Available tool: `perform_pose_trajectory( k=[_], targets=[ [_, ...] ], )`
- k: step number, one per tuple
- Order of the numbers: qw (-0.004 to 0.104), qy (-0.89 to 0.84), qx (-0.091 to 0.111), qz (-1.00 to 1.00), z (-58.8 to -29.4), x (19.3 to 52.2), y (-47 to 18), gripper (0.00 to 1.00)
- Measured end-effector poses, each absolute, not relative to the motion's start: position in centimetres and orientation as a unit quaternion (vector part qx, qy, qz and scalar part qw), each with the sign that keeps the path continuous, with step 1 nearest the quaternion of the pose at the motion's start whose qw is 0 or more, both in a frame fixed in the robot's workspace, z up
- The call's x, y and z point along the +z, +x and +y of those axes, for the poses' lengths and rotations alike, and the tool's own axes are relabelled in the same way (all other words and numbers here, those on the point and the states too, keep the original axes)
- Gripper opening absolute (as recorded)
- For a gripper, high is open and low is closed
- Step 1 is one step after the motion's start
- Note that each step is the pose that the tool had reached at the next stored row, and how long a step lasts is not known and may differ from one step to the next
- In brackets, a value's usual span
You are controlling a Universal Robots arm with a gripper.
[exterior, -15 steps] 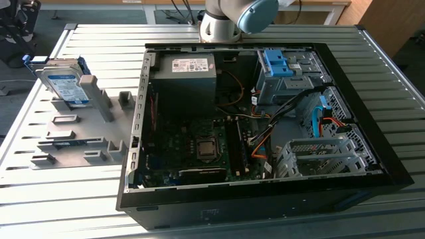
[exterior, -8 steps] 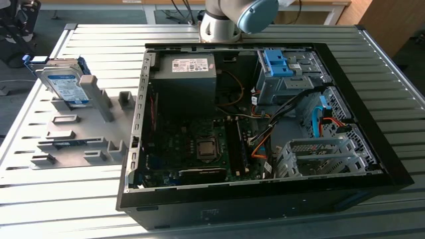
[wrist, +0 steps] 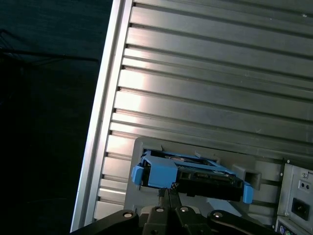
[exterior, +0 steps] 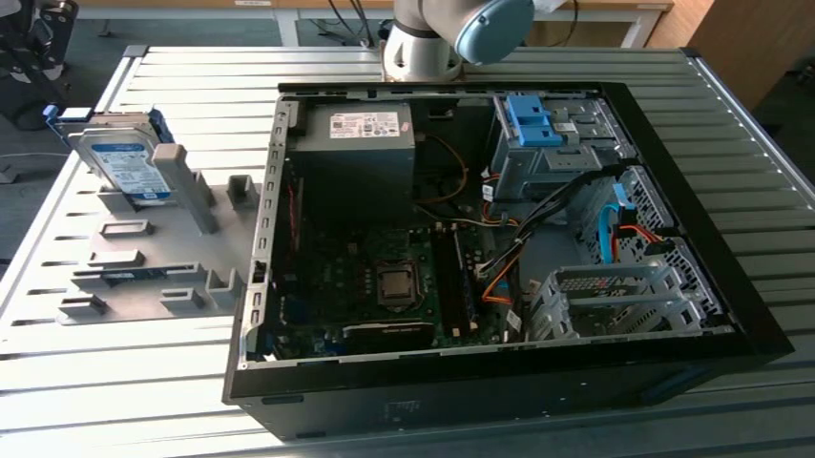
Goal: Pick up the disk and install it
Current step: 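Pick up the disk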
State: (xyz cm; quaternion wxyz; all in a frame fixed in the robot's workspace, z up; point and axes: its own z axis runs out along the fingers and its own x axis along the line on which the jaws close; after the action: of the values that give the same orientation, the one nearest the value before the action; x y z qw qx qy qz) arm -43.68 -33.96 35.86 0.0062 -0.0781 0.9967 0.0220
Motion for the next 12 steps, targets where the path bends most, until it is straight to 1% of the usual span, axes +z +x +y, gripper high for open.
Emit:
perform_pose_trajectory(
  k=[12],
  targets=[
    [0.006,-0.082,0.022,0.996,-33.96,35.86,-43.68,0.11]
  ],
)
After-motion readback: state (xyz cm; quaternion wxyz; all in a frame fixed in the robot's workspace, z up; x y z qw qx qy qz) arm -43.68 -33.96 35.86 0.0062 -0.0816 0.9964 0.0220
